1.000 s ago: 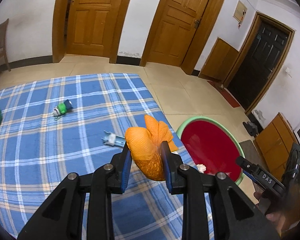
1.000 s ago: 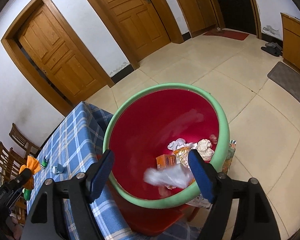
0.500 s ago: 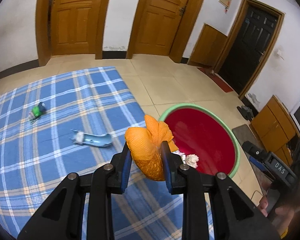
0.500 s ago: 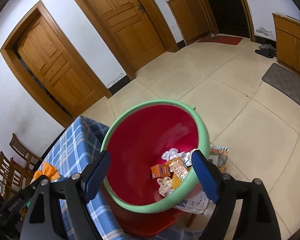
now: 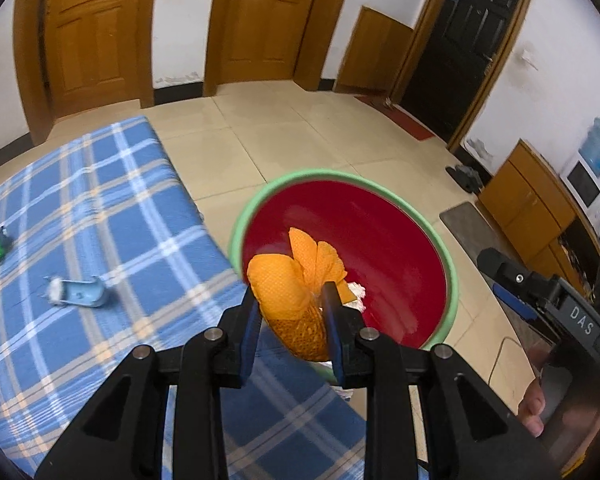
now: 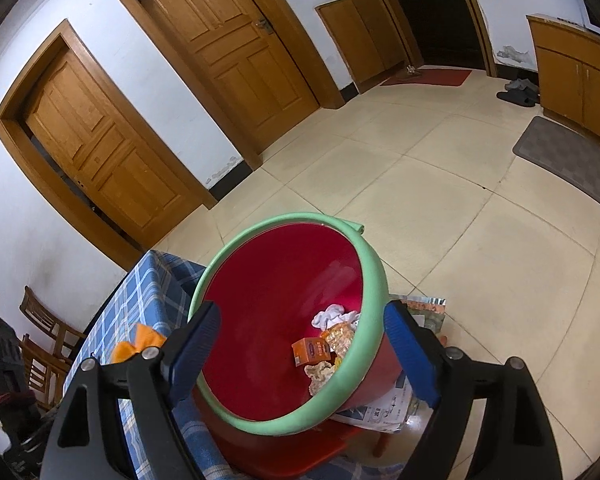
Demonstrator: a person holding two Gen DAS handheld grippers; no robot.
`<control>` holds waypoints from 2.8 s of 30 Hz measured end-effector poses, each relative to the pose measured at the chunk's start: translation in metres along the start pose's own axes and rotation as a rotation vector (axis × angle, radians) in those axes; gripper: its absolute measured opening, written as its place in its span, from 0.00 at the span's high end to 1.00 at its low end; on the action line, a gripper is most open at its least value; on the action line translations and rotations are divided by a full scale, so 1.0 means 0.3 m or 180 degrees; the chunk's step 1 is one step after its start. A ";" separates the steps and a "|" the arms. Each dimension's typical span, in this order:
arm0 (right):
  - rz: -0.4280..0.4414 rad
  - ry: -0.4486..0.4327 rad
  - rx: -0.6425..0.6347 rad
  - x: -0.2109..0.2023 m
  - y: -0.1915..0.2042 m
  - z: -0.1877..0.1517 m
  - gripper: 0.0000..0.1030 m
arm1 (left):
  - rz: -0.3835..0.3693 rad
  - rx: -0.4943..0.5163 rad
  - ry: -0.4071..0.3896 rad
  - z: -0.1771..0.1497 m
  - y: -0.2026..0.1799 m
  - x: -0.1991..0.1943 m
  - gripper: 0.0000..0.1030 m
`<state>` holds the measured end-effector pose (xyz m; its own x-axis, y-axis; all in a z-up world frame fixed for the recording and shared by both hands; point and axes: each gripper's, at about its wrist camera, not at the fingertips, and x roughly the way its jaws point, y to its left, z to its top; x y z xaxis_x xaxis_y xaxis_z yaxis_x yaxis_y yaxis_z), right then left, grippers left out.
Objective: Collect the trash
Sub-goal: 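Open the right tool to drop the plastic bag while the left tool releases the orange item, then move both tools back over the table toward the green toy figure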
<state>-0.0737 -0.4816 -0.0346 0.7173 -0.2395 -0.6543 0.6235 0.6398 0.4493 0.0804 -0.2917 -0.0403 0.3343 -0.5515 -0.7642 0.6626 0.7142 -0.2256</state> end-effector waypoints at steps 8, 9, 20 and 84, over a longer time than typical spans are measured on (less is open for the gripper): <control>0.0003 0.0036 0.0041 0.011 -0.018 0.000 0.17 | -0.0022 0.0045 0.0092 -0.005 -0.030 0.041 0.62; 0.0004 0.0038 0.0043 0.012 -0.019 0.000 0.17 | -0.0017 0.0041 0.0097 0.000 -0.031 0.043 0.62; 0.0009 0.0059 -0.0001 0.007 -0.006 -0.008 0.17 | 0.0100 -0.0080 0.0001 0.004 0.037 -0.005 0.62; -0.0392 0.0328 -0.0264 0.113 0.158 -0.086 0.09 | 0.1261 -0.0779 0.0005 0.068 0.930 -0.038 0.62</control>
<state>-0.0277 -0.4405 -0.0513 0.5988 -0.2462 -0.7621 0.6738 0.6693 0.3131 0.2751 -0.0950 -0.0823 0.5287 -0.2152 -0.8211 0.3064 0.9505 -0.0518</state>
